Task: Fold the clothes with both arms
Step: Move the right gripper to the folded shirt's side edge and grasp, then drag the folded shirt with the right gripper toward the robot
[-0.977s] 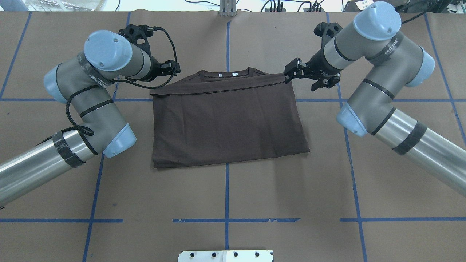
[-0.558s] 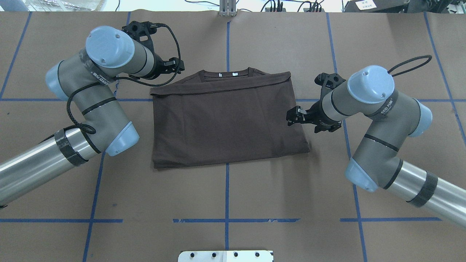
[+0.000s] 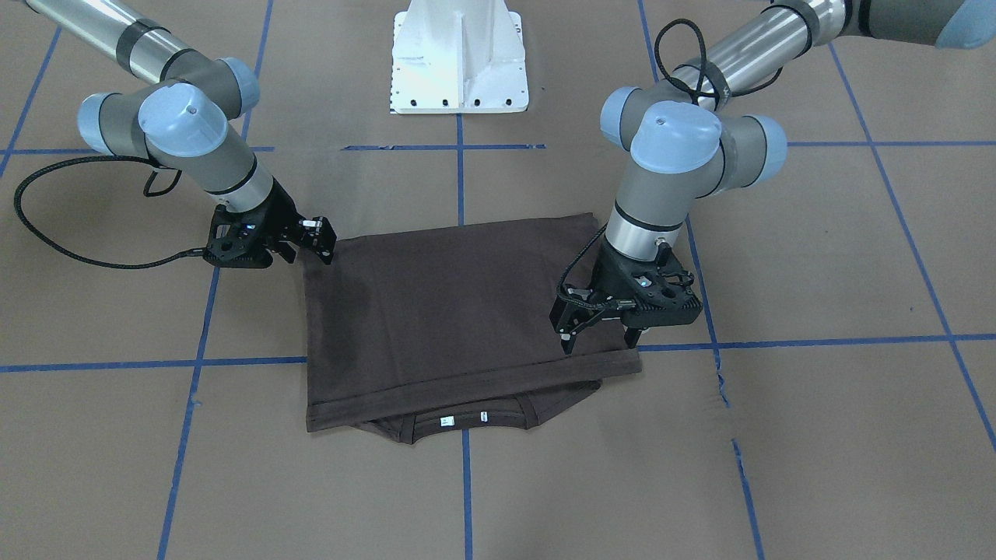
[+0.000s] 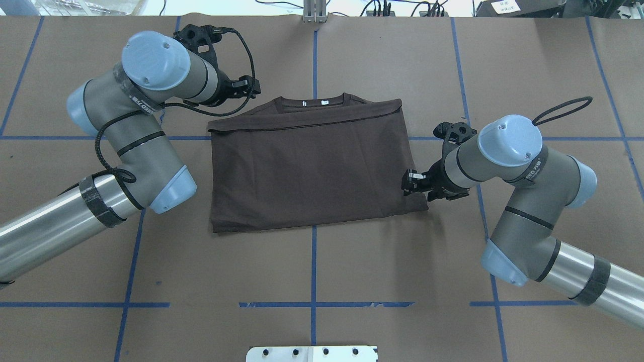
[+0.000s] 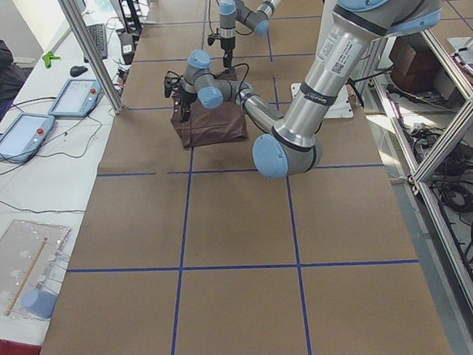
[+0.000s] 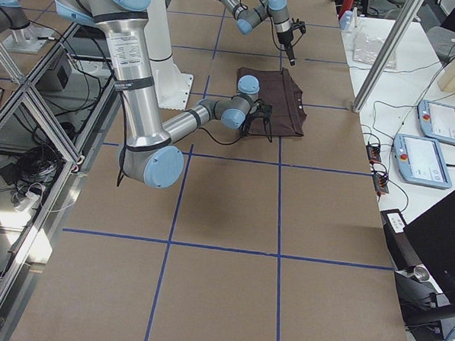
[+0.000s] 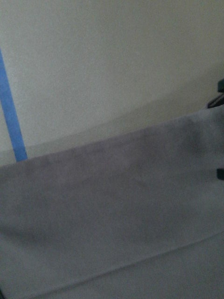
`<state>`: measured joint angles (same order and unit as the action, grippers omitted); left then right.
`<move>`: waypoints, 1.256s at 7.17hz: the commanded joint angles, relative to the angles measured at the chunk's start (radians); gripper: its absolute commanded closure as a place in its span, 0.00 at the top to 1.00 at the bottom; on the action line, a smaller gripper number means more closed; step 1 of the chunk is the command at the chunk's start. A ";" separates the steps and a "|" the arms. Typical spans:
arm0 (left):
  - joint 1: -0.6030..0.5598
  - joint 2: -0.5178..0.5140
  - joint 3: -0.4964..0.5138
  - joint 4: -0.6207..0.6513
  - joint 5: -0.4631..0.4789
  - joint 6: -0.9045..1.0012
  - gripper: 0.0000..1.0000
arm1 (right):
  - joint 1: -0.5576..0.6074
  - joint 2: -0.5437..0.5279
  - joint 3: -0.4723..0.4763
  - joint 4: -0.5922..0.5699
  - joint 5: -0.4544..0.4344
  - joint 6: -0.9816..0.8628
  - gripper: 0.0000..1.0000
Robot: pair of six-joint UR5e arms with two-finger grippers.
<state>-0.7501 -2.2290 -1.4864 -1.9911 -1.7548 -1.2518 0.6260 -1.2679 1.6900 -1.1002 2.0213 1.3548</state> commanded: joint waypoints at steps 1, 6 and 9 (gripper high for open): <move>0.000 -0.001 0.000 0.000 0.000 0.002 1.00 | -0.011 -0.002 0.002 0.000 0.002 -0.006 0.00; 0.000 -0.011 -0.002 -0.002 0.000 -0.008 1.00 | -0.205 -0.325 0.309 0.000 -0.039 0.003 0.00; 0.008 -0.009 -0.026 -0.002 0.000 -0.014 1.00 | -0.492 -0.586 0.574 0.006 -0.072 0.136 0.00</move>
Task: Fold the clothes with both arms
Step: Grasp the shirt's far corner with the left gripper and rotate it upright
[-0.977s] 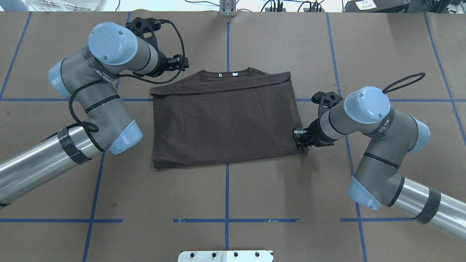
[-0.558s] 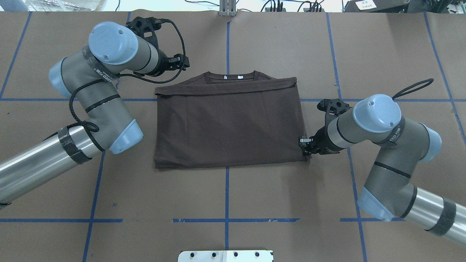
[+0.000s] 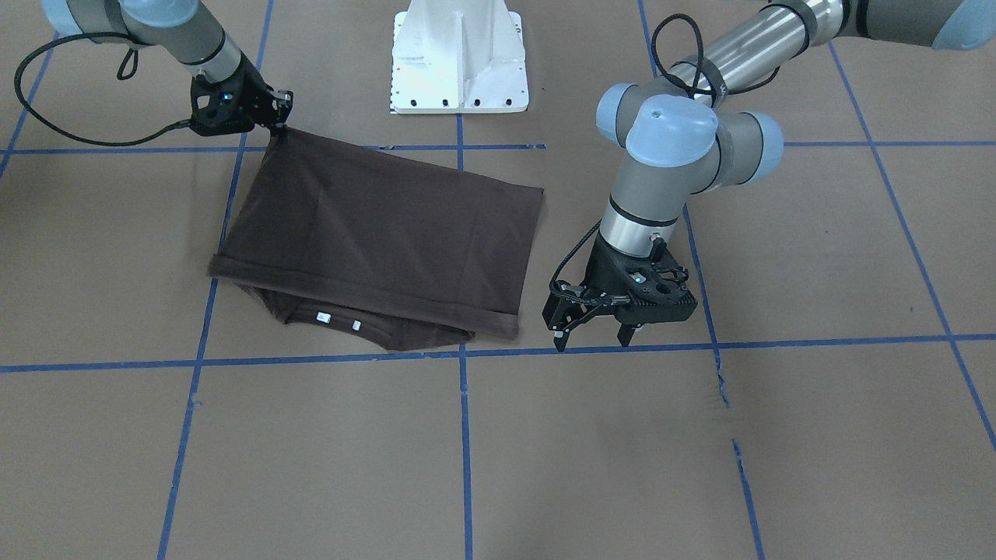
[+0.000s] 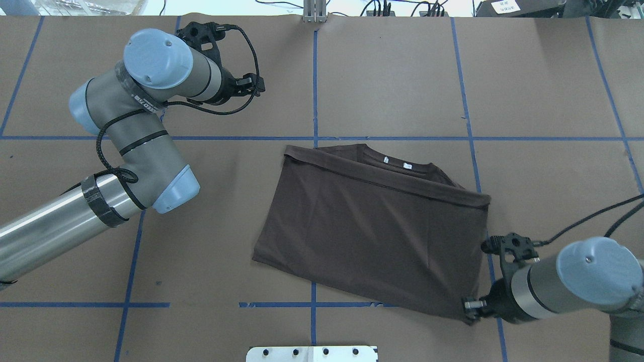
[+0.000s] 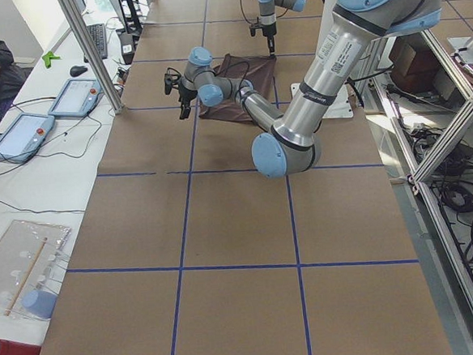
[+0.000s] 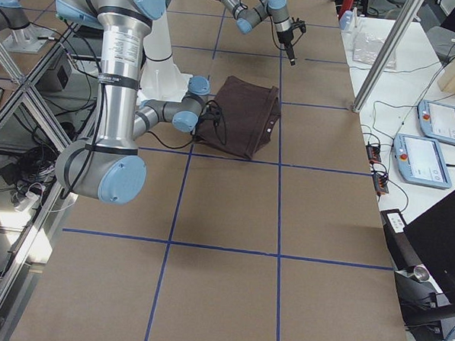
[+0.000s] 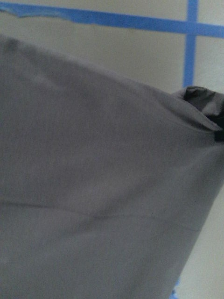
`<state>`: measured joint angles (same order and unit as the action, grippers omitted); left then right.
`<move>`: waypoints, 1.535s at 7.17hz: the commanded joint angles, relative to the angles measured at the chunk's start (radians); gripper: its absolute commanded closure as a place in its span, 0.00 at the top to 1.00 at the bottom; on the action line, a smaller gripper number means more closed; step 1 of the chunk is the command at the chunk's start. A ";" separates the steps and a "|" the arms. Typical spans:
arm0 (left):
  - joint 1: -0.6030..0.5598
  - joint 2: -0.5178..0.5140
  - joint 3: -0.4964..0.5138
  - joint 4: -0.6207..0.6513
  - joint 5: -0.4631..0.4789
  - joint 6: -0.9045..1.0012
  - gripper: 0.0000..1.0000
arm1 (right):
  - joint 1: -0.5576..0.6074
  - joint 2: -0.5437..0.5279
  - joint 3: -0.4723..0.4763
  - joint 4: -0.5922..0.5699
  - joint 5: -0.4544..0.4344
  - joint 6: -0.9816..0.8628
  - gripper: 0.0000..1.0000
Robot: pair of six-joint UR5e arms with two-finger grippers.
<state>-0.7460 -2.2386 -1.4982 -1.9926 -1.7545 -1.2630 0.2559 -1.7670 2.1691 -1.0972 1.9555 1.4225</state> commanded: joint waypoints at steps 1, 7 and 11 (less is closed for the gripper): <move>0.017 0.010 -0.037 0.000 0.000 -0.006 1.00 | -0.194 -0.083 0.113 0.005 -0.027 0.144 0.99; 0.445 0.114 -0.383 0.410 0.012 -0.500 0.83 | 0.101 0.156 0.075 0.005 -0.133 0.145 1.00; 0.481 0.108 -0.255 0.289 0.027 -0.558 0.78 | 0.114 0.211 0.040 0.005 -0.135 0.138 1.00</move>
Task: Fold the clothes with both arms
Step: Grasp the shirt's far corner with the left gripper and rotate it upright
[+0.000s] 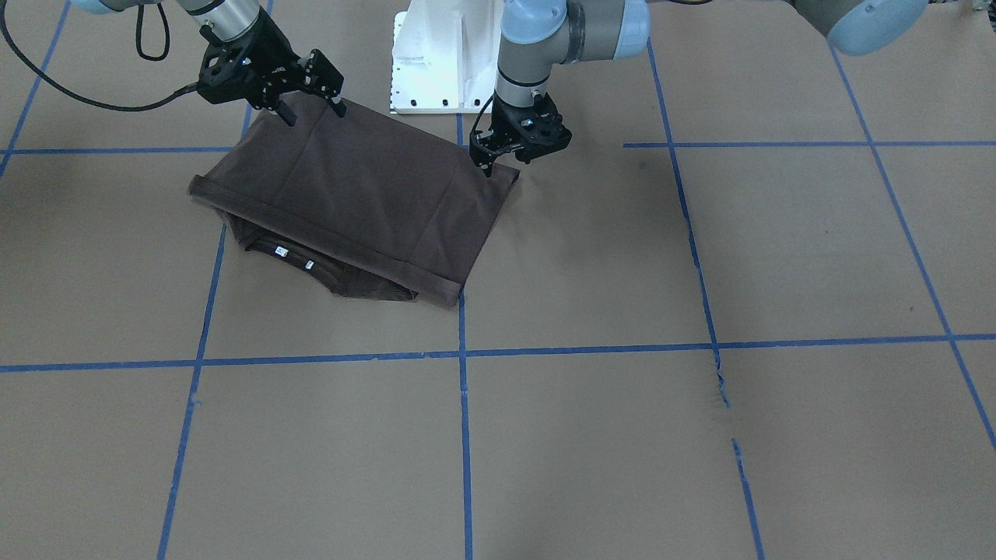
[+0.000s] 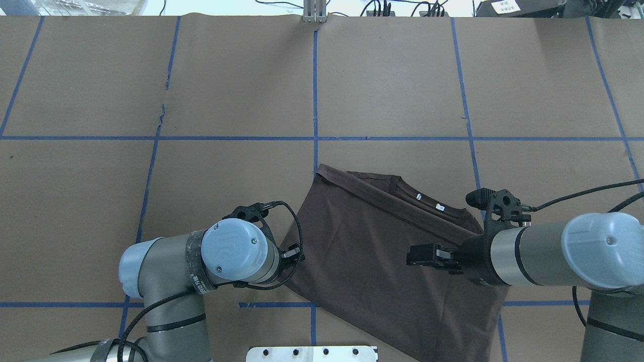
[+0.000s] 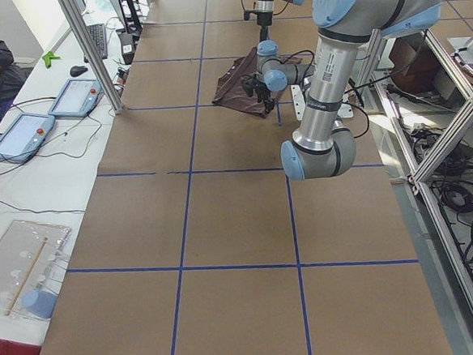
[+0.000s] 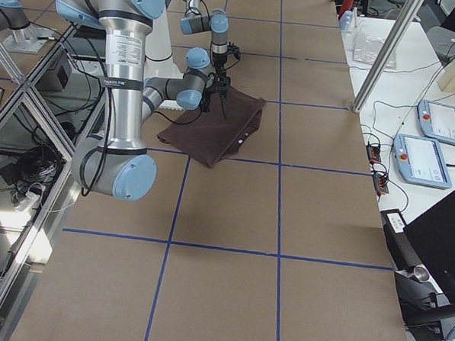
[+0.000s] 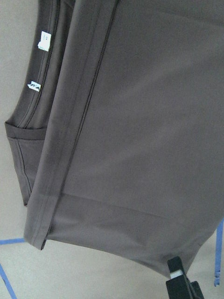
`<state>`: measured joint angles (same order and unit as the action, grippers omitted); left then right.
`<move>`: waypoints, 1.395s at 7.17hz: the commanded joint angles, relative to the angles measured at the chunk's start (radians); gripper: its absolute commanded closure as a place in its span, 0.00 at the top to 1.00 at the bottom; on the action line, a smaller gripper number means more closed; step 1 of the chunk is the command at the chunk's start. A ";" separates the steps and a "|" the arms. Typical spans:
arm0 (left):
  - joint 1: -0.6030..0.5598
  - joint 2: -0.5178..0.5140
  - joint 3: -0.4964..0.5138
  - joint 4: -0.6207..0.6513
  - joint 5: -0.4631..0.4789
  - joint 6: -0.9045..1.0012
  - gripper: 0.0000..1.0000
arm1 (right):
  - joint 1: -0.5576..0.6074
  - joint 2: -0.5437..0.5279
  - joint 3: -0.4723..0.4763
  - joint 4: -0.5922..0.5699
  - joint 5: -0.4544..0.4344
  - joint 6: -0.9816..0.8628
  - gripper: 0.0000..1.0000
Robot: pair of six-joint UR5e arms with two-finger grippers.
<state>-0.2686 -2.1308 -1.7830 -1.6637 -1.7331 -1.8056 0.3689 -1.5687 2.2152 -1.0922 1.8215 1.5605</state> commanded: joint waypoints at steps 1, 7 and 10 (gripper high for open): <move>0.003 0.000 0.028 -0.041 0.006 -0.018 0.51 | 0.004 0.013 -0.006 0.000 -0.001 0.000 1.00; -0.137 0.000 0.014 -0.033 -0.006 0.024 0.00 | 0.010 0.010 -0.006 0.000 -0.001 -0.002 1.00; -0.361 -0.084 0.266 -0.124 -0.005 0.263 0.00 | 0.018 0.013 -0.017 0.000 0.001 -0.004 1.00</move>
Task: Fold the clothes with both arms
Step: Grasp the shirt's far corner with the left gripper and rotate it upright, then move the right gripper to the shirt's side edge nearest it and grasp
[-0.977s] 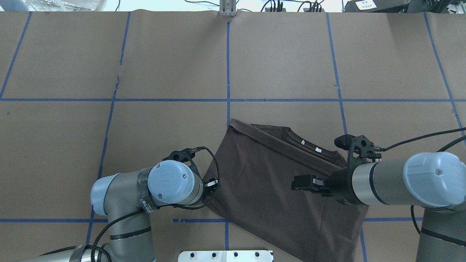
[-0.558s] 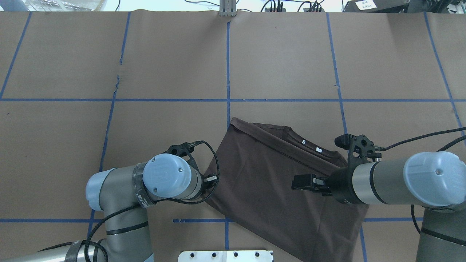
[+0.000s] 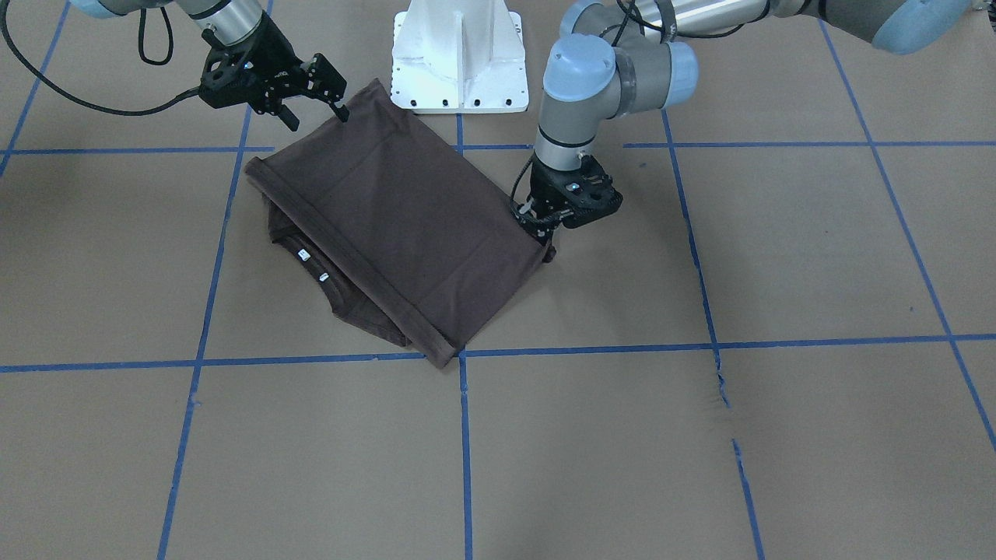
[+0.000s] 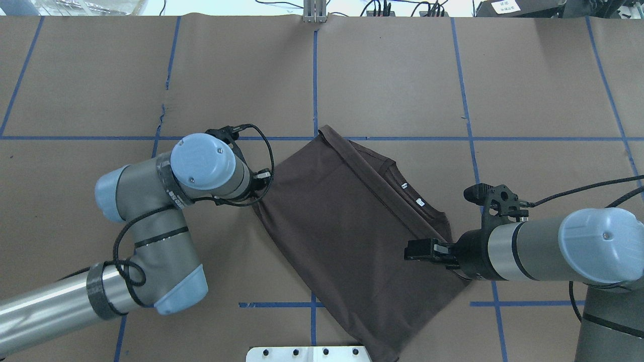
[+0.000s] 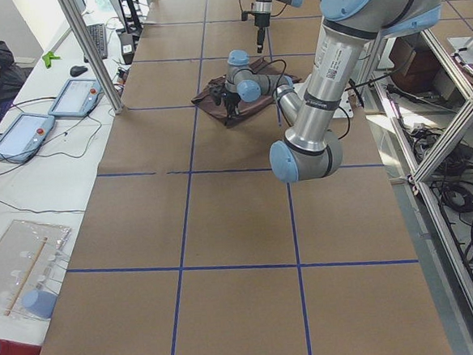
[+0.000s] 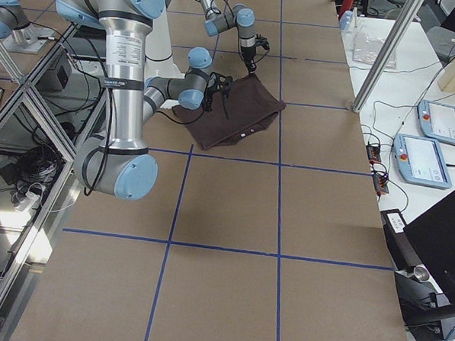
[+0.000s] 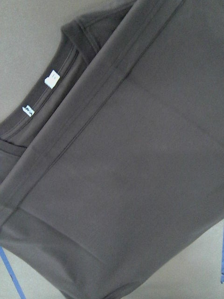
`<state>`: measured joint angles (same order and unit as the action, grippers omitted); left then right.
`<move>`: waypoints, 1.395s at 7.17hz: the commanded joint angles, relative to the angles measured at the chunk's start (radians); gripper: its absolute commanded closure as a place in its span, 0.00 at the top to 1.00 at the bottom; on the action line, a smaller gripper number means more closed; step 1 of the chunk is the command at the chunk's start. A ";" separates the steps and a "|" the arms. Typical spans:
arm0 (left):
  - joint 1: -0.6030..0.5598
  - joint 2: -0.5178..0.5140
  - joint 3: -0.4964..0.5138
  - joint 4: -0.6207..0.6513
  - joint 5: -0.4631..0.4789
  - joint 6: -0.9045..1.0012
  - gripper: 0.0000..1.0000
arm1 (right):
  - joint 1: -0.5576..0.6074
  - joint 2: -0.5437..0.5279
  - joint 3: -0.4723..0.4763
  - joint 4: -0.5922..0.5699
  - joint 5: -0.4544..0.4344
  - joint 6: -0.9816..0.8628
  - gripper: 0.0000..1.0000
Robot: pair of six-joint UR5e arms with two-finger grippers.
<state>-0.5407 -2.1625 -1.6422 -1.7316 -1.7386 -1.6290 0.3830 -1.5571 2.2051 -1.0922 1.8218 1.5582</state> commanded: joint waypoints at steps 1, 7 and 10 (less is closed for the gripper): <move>-0.150 -0.148 0.294 -0.140 0.002 0.140 0.00 | 0.007 0.005 -0.014 0.000 -0.001 -0.001 1.00; -0.219 -0.335 0.714 -0.580 0.042 0.314 1.00 | 0.013 0.084 -0.093 0.000 -0.003 0.000 1.00; -0.232 -0.332 0.679 -0.504 -0.011 0.417 1.00 | 0.028 0.121 -0.166 -0.037 -0.006 -0.010 1.00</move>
<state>-0.7687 -2.4967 -0.9435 -2.2848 -1.7169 -1.2339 0.4019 -1.4608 2.0785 -1.1092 1.8169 1.5540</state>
